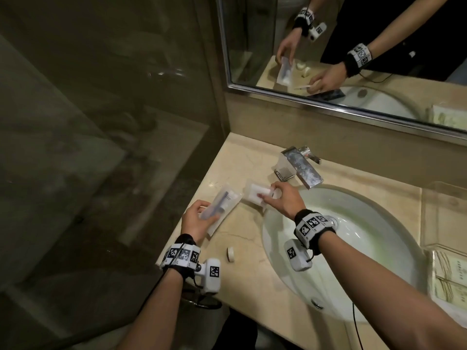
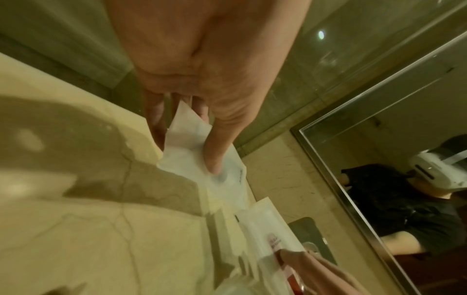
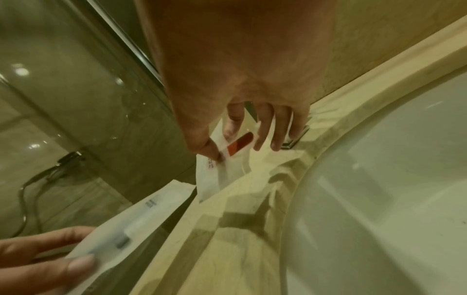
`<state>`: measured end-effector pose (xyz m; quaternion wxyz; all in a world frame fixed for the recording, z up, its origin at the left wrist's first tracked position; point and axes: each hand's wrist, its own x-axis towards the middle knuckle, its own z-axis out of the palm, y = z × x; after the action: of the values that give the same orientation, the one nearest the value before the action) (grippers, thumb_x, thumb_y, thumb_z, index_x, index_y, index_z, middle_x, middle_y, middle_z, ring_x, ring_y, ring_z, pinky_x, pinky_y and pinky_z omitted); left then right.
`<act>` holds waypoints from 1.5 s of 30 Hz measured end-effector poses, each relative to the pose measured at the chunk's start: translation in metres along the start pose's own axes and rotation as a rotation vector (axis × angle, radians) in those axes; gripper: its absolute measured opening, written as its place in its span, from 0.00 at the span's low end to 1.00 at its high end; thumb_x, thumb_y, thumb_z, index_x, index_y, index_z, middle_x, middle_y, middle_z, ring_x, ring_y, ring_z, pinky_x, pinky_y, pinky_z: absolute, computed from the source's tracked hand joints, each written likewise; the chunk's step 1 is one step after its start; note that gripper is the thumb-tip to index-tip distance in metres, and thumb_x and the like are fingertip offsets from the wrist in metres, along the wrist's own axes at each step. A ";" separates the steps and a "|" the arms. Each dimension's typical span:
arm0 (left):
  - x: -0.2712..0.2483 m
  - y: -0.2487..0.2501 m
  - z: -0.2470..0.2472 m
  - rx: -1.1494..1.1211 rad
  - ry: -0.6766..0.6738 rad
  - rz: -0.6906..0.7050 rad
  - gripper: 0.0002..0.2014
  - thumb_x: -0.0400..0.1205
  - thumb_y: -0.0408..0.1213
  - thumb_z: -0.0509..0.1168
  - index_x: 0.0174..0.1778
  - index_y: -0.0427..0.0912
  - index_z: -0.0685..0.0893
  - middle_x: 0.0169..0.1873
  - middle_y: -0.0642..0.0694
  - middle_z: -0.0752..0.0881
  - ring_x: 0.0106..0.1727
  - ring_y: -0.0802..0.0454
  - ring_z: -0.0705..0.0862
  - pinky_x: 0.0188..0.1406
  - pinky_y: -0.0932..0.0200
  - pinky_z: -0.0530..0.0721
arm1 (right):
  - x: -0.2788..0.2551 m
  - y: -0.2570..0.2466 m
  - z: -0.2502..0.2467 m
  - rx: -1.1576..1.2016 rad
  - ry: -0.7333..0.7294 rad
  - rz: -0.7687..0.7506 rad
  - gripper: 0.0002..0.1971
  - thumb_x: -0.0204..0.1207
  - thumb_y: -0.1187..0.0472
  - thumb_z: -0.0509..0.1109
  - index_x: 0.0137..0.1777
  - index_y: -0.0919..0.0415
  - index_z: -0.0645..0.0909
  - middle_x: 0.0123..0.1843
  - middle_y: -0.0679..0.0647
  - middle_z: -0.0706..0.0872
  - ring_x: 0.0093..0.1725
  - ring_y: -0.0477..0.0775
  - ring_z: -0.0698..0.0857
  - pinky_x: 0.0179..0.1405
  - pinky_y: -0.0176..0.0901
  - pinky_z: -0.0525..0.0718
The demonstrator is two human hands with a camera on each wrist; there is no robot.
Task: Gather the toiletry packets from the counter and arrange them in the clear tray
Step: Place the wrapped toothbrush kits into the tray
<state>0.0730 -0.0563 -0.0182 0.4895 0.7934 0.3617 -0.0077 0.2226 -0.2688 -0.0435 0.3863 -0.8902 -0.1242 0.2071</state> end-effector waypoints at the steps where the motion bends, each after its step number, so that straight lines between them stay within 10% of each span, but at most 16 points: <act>1: -0.004 0.006 0.001 -0.005 -0.009 0.021 0.15 0.70 0.37 0.79 0.48 0.44 0.81 0.47 0.47 0.83 0.52 0.49 0.80 0.46 0.58 0.77 | -0.006 0.001 -0.005 0.027 0.013 -0.008 0.20 0.69 0.47 0.80 0.43 0.61 0.78 0.43 0.54 0.83 0.43 0.53 0.79 0.39 0.43 0.74; 4: -0.016 0.021 0.002 -0.049 -0.055 0.084 0.16 0.70 0.36 0.79 0.49 0.43 0.82 0.48 0.48 0.83 0.54 0.51 0.79 0.44 0.65 0.76 | -0.026 0.005 -0.021 0.088 0.015 0.022 0.19 0.70 0.48 0.80 0.43 0.60 0.77 0.35 0.49 0.80 0.35 0.48 0.77 0.31 0.34 0.72; 10: -0.046 0.063 0.024 -0.110 -0.181 0.204 0.18 0.69 0.37 0.80 0.53 0.43 0.84 0.53 0.48 0.88 0.59 0.48 0.84 0.63 0.45 0.83 | -0.078 0.041 -0.070 0.332 0.025 0.055 0.18 0.69 0.55 0.82 0.47 0.65 0.78 0.41 0.61 0.91 0.30 0.51 0.91 0.31 0.50 0.91; 24: -0.129 0.163 0.192 -0.080 -0.462 0.439 0.18 0.70 0.38 0.79 0.54 0.46 0.84 0.54 0.52 0.87 0.58 0.53 0.84 0.65 0.44 0.82 | -0.208 0.156 -0.223 0.275 0.367 0.032 0.28 0.69 0.53 0.81 0.67 0.48 0.76 0.40 0.46 0.92 0.42 0.40 0.88 0.39 0.23 0.78; 30: -0.159 0.182 0.274 -0.082 -0.461 0.586 0.24 0.72 0.34 0.76 0.62 0.57 0.80 0.57 0.58 0.85 0.54 0.53 0.83 0.55 0.52 0.84 | -0.256 0.180 -0.274 0.263 0.471 -0.037 0.19 0.76 0.59 0.76 0.65 0.50 0.78 0.28 0.40 0.86 0.29 0.38 0.80 0.33 0.24 0.73; 35: -0.186 0.208 0.322 -0.055 -0.574 0.677 0.10 0.75 0.33 0.73 0.48 0.51 0.92 0.50 0.52 0.88 0.54 0.56 0.84 0.58 0.55 0.80 | -0.278 0.193 -0.304 0.242 0.590 -0.080 0.17 0.78 0.56 0.75 0.65 0.44 0.79 0.31 0.42 0.85 0.26 0.45 0.72 0.33 0.35 0.74; 40: -0.210 0.228 0.351 -0.119 -0.707 0.668 0.07 0.78 0.36 0.72 0.50 0.46 0.92 0.49 0.45 0.85 0.52 0.54 0.84 0.57 0.57 0.82 | -0.288 0.207 -0.315 0.207 0.625 -0.073 0.18 0.79 0.55 0.72 0.69 0.42 0.82 0.47 0.50 0.90 0.41 0.55 0.85 0.44 0.48 0.83; 45: -0.225 0.228 0.374 -0.188 -0.747 0.571 0.06 0.71 0.39 0.78 0.42 0.46 0.92 0.45 0.46 0.86 0.50 0.53 0.85 0.57 0.56 0.83 | -0.298 0.216 -0.314 0.229 0.635 -0.069 0.25 0.80 0.57 0.72 0.76 0.41 0.75 0.54 0.47 0.90 0.53 0.41 0.86 0.53 0.32 0.83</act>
<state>0.1676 -0.5354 0.0453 0.6381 0.7563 -0.0723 -0.1247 0.1183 -0.7270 0.0719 0.5100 -0.8563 -0.0038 -0.0813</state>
